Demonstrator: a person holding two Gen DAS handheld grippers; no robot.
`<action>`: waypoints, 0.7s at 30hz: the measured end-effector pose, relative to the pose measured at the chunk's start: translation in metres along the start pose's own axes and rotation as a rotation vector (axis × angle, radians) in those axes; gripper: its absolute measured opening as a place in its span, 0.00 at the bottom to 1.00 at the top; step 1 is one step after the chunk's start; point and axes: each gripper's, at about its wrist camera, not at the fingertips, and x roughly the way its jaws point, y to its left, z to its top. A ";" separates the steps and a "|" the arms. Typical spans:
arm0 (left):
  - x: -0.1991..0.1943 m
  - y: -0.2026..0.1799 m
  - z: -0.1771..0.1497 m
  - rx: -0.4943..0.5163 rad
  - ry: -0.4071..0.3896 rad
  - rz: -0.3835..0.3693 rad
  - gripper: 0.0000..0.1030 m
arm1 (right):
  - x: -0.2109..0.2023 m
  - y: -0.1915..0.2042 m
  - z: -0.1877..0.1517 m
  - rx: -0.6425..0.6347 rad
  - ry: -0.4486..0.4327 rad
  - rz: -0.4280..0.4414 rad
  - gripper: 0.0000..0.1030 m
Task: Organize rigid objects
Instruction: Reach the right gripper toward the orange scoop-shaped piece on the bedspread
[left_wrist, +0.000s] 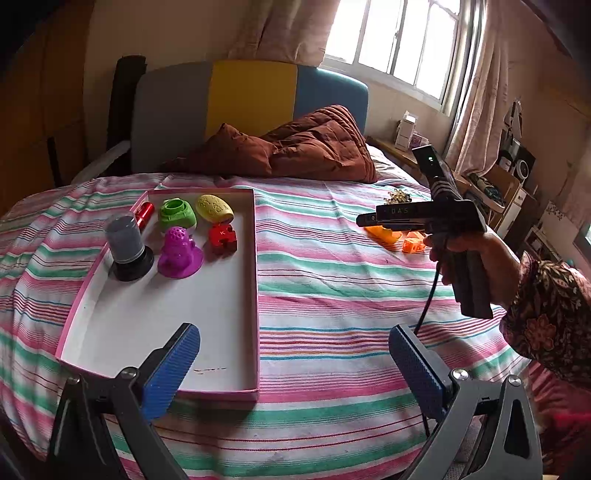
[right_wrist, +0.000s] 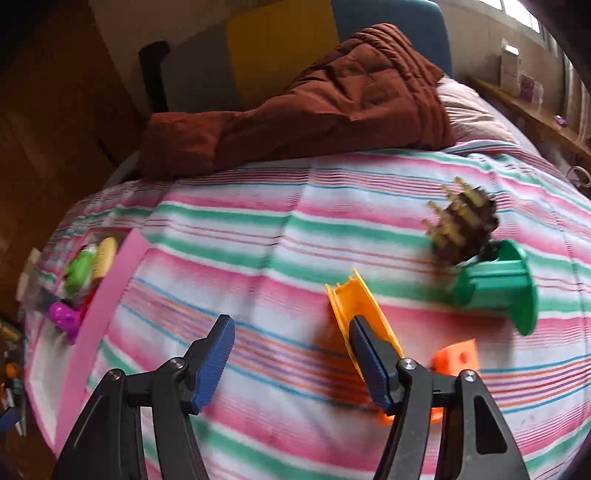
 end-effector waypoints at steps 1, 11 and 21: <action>0.001 -0.001 0.000 0.002 0.002 -0.004 1.00 | -0.007 0.007 -0.008 -0.012 -0.013 0.043 0.64; 0.003 -0.004 -0.001 -0.004 -0.002 -0.031 1.00 | -0.082 -0.043 -0.057 0.142 -0.207 -0.248 0.64; -0.004 -0.005 0.000 0.004 -0.009 -0.015 1.00 | -0.034 -0.055 -0.039 0.043 -0.077 -0.308 0.64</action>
